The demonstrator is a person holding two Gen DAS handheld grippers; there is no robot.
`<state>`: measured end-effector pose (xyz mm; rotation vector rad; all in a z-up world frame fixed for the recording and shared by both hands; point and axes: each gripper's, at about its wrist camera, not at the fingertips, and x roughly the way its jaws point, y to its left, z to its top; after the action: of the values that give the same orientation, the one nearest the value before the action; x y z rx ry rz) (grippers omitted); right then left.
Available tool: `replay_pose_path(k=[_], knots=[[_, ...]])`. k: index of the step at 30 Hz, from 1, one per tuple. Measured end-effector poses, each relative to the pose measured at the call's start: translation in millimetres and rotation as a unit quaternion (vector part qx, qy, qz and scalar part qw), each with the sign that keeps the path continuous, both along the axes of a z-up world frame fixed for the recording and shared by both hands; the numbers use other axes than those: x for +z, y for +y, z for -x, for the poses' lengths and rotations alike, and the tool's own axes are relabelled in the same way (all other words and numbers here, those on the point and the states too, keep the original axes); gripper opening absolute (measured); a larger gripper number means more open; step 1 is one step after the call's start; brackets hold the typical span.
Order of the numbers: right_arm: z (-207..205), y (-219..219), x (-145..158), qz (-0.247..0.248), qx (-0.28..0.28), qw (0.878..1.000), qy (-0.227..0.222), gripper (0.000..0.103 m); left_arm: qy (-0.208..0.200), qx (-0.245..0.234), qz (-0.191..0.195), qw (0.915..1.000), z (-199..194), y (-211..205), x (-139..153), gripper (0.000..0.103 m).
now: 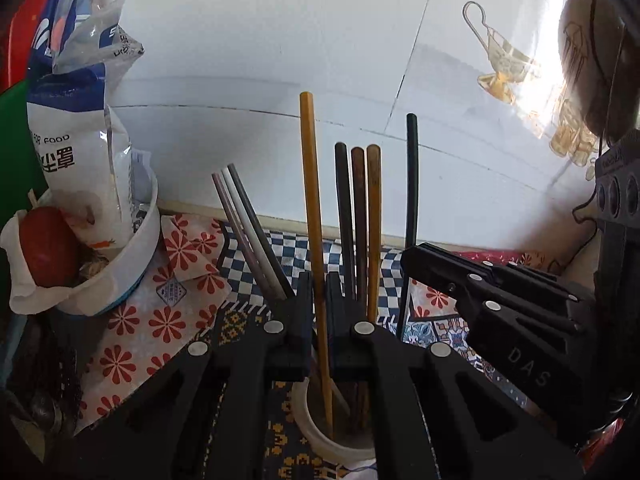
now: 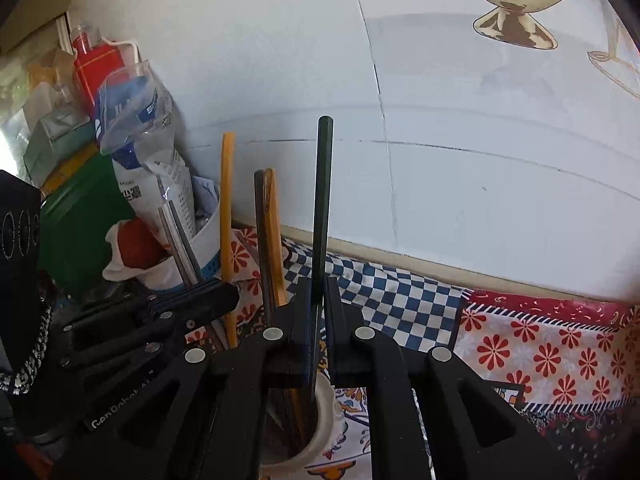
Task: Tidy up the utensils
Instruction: 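Open both tools and withdraw them up from the white cup, then grasp the pink chopstick with the left tool while the right tool grasps the green chopstick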
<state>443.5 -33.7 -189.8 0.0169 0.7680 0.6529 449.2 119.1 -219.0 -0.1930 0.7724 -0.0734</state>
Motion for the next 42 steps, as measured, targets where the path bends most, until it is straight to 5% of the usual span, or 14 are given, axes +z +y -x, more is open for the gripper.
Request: replay_pose_path(k=[17,28,35,42], knots=[[49.7,-20.4,29.6,0.074,0.005,0.997,0.019,0.006,0.036,-0.025,-0.039,0.9983,58.8,-10.5,35.1,0.005],[96.0,-72.6,22.3,0.112,-0.052,0.991,0.044,0.023,0.074,-0.064,-0.062,0.9933,96.0,-44.7,25.5,0.032],[127.3,-133.5,-3.0,0.138,-0.121,0.98,0.076,0.03,0.128,-0.133,-0.067,0.9806,108.6,-94.7,-10.5,0.035],[153.2,-191.6,-38.4,0.15,-0.185,0.962,0.135,0.03,0.192,-0.197,-0.072,0.9588,116.8,-152.3,-58.5,0.035]])
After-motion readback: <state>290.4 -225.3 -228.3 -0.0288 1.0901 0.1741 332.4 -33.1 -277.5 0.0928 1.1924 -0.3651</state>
